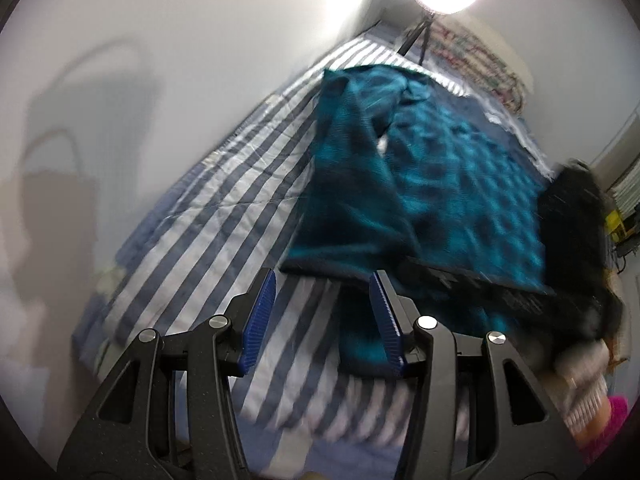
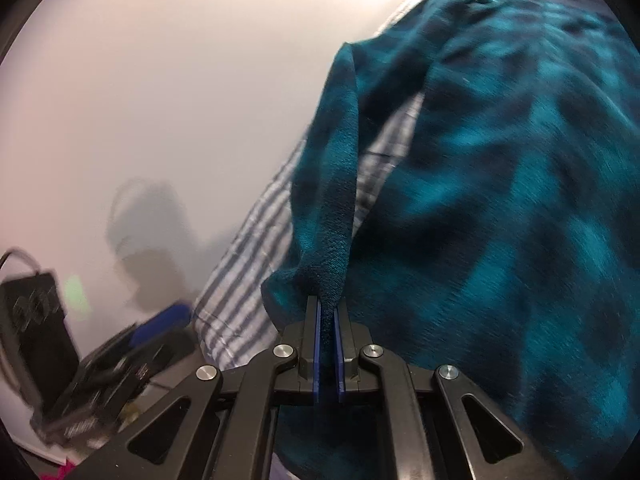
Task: Fold large clothes
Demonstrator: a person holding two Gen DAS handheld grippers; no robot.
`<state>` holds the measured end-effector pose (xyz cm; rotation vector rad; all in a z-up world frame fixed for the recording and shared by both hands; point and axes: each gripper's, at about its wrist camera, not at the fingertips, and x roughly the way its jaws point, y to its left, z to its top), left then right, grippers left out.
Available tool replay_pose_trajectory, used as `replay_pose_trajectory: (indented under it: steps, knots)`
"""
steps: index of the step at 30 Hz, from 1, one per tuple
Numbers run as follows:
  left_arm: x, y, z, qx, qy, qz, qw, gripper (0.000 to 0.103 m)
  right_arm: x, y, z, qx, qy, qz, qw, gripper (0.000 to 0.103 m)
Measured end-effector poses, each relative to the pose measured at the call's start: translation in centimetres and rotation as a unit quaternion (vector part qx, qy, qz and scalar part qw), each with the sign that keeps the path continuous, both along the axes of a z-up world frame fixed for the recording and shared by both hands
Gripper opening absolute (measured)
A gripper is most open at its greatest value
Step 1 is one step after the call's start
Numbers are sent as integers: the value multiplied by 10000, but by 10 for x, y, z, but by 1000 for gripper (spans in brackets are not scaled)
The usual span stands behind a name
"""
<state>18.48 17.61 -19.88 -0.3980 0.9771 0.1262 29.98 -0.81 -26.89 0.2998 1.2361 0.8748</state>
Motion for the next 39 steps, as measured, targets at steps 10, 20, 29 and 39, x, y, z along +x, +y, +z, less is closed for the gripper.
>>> replay_pose_trajectory:
  steps: [10,20,29,39]
  knots:
    - [98,2,-27,295,200,-120,9993,50,-7,-55,25,215,-332,-148,9991,27]
    - [134,0,-42,469,464,-497,9966,14,3,-91,46,-50,-613,-497,9969,27]
    - [116,-2,-11,282,124,-721,9969,7,12,-78,9,-50,-247,-685,9973,28]
    - [108,-5,5,1033,213,-974,9896,8,13,-68,3,-268,-291,-603,9974,27]
